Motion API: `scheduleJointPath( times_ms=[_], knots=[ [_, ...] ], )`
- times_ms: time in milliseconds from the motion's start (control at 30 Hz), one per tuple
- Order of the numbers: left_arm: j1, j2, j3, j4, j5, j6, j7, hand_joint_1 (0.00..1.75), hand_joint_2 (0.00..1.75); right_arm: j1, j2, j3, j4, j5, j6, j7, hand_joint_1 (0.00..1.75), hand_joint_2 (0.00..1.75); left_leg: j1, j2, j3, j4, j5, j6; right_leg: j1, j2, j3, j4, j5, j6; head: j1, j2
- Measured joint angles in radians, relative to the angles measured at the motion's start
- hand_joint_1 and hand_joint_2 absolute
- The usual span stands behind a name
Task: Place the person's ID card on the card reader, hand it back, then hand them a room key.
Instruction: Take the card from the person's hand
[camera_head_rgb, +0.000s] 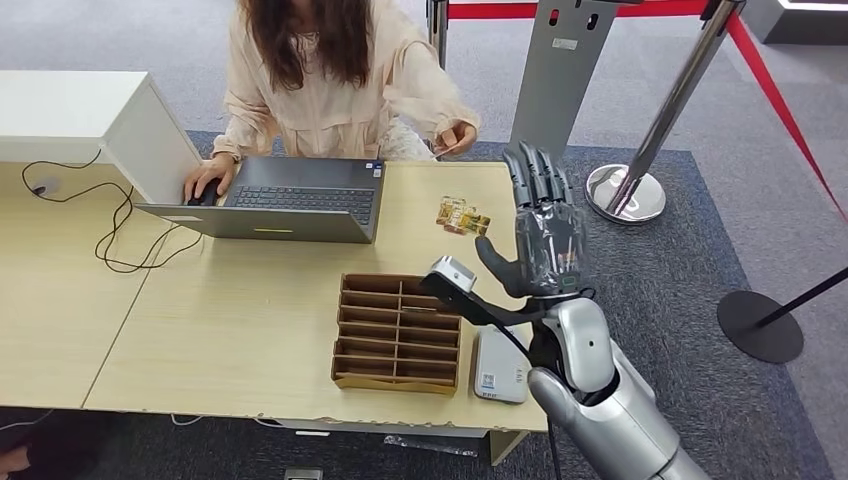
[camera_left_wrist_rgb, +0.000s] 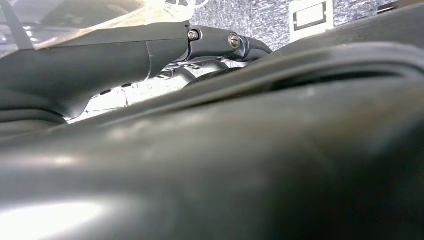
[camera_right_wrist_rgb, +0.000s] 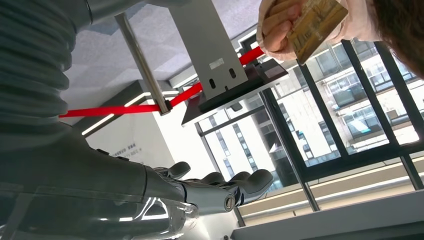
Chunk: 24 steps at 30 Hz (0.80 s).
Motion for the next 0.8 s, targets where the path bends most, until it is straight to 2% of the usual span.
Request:
scheduleJointPath(
  times_ms=[533, 800],
  knots=[
    [-0.011, -0.003, -0.016, 0.0, -0.006, -0.022, 0.002, 0.0, 0.0, -0.111, 0.087, 0.035, 0.146, 0.062, 0.025, 0.01, 0.0, 1.75, 0.0, 0.0, 0.0, 0.0, 0.0, 0.0, 0.0, 0.0, 0.0, 0.0, 0.0, 0.0, 0.0, 0.0],
    [-0.013, -0.007, -0.016, 0.0, -0.015, -0.029, 0.013, 0.0, 0.0, -0.148, 0.112, 0.055, 0.191, 0.104, 0.054, 0.022, 0.0, 1.75, 0.0, 0.0, 0.0, 0.0, 0.0, 0.0, 0.0, 0.0, 0.0, 0.0, 0.0, 0.0, 0.0, 0.0]
  ],
)
